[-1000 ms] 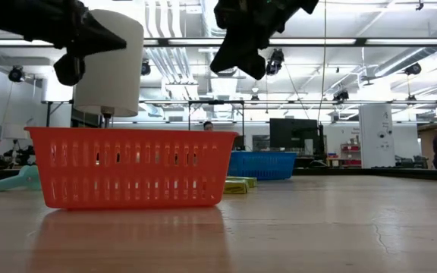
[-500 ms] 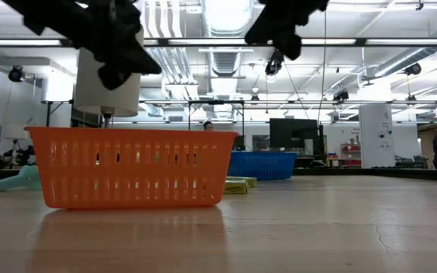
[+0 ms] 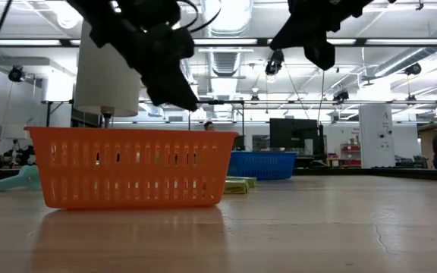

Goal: Pick and place Stapler, Stapler remover, tape
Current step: Put the top green box of staples into the orange bin

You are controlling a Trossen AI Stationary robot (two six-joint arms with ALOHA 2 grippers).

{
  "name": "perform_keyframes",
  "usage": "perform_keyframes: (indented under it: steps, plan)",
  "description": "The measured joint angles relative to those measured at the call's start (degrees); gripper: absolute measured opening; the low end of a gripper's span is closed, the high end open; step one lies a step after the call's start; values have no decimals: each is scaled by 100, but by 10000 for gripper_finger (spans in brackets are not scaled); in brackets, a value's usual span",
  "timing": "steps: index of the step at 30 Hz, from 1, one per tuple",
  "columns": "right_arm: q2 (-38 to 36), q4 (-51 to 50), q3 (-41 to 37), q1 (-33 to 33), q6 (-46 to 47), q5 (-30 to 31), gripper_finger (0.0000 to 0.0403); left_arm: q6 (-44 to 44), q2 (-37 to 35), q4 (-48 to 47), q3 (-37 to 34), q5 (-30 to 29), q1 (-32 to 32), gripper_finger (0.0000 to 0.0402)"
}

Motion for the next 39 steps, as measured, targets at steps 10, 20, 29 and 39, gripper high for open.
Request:
perform_keyframes:
  steps: [10, 20, 29, 39]
  plan:
    - [16, 133, -37, 37, -5, 4, 8, 581, 999, -133, 337, -18, 2, 220]
    - [18, 130, -68, 48, 151, -14, 8, 814, 1659, -160, 458, -388, -20, 223]
    - [18, 122, -68, 46, 216, -39, 8, 1214, 1877, -368, 860, -417, -7, 253]
    - [18, 116, -75, 47, 213, -37, 9, 1648, 2207, -370, 925, -573, 11, 267]
